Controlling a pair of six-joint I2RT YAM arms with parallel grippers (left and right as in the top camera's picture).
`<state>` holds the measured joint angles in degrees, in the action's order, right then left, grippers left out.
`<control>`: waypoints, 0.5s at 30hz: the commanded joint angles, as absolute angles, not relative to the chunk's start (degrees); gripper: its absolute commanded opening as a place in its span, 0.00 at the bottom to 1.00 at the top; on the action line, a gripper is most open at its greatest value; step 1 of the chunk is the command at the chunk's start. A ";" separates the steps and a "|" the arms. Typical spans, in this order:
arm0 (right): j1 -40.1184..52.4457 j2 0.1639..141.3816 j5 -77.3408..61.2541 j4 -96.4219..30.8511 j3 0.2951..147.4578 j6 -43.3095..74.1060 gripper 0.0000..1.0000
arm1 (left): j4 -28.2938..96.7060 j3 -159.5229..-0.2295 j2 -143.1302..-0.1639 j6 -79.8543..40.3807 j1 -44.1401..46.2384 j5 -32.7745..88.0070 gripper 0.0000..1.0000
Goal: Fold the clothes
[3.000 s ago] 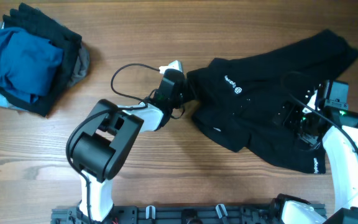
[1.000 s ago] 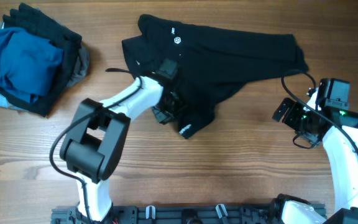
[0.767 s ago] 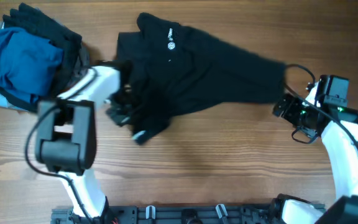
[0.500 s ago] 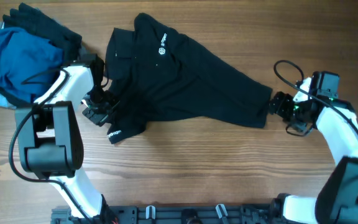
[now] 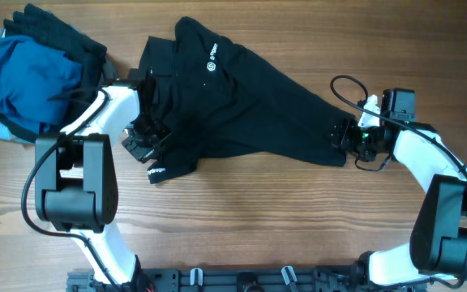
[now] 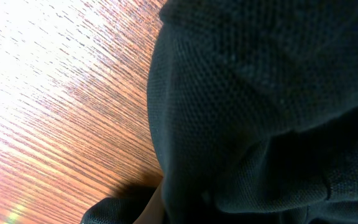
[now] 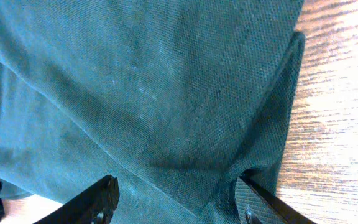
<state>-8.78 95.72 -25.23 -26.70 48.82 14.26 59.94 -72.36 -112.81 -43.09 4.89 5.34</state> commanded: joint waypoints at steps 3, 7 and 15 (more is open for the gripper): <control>-8.64 91.94 -22.31 -30.44 50.11 18.87 0.72 | 59.59 -71.88 -111.44 -42.19 5.04 4.40 0.04; -8.62 87.39 -24.71 -31.79 50.74 18.06 0.66 | 59.53 -71.88 -111.44 -42.19 5.04 4.38 0.04; -5.61 93.06 -21.17 -31.55 50.17 18.06 0.67 | 59.22 -71.88 -111.44 -42.19 5.04 4.40 0.04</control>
